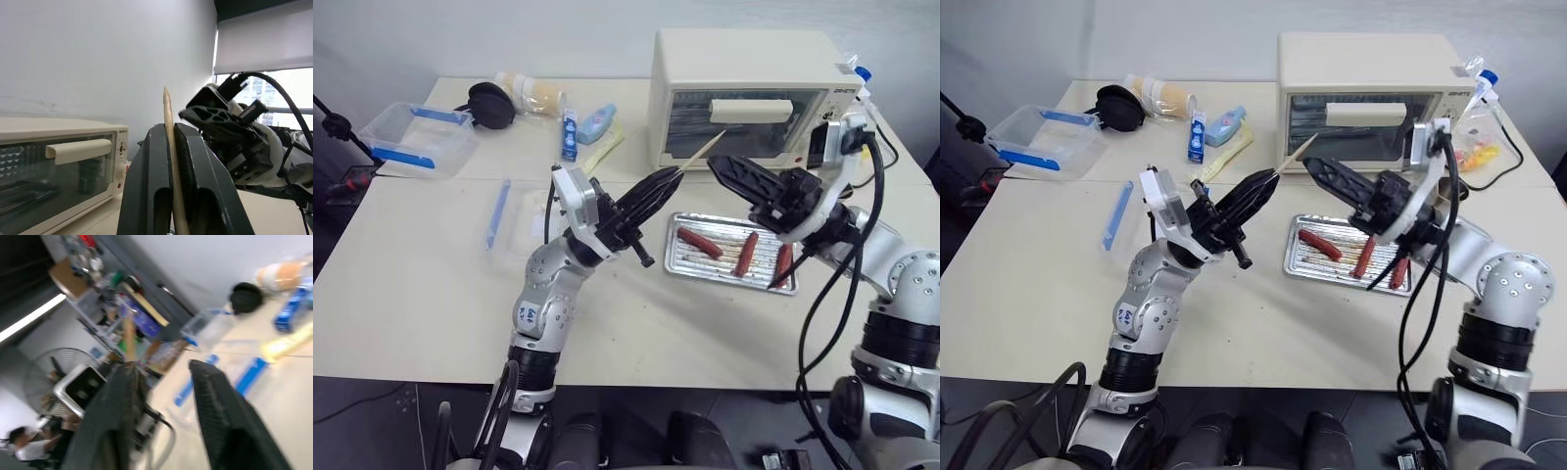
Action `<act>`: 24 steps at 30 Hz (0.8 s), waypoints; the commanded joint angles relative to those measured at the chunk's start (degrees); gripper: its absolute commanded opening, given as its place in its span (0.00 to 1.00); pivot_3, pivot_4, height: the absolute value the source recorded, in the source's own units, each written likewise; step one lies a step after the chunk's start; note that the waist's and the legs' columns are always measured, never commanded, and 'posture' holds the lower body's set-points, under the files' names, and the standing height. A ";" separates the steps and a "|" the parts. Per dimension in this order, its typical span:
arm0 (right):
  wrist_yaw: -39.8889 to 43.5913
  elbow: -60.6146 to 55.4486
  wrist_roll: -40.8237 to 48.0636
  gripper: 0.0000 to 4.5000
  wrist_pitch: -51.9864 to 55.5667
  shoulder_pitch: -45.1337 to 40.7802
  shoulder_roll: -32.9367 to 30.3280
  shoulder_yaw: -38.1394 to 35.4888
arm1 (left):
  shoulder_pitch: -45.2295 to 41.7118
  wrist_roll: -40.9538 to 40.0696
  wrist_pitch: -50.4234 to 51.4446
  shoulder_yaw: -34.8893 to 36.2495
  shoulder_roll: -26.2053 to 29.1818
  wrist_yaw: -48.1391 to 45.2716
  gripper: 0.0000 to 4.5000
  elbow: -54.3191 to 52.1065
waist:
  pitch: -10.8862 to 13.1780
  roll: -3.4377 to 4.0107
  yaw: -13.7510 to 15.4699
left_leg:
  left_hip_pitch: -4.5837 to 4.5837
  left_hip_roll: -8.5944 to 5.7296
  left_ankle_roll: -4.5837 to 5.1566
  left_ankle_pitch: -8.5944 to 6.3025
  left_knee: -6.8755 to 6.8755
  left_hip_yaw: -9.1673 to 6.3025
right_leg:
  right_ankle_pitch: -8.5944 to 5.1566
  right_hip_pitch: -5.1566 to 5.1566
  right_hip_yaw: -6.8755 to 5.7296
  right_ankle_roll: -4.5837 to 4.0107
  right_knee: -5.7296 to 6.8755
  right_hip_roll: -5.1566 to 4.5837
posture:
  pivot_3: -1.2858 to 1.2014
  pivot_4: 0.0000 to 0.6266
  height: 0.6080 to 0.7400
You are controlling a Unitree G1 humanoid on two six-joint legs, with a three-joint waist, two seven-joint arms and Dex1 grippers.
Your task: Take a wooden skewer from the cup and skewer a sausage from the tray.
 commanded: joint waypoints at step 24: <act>24.90 1.19 -43.55 0.99 -34.34 36.30 -14.35 -5.64 | 29.86 -5.75 6.19 15.63 23.25 -5.92 0.00 -13.55 | -0.01 0.00 -0.57 | 0.33 0.25 -0.18 -0.26 -0.10 0.22 | 0.18 0.09 0.99 0.04 -0.50 -0.16 | 0.52 0.24 1.00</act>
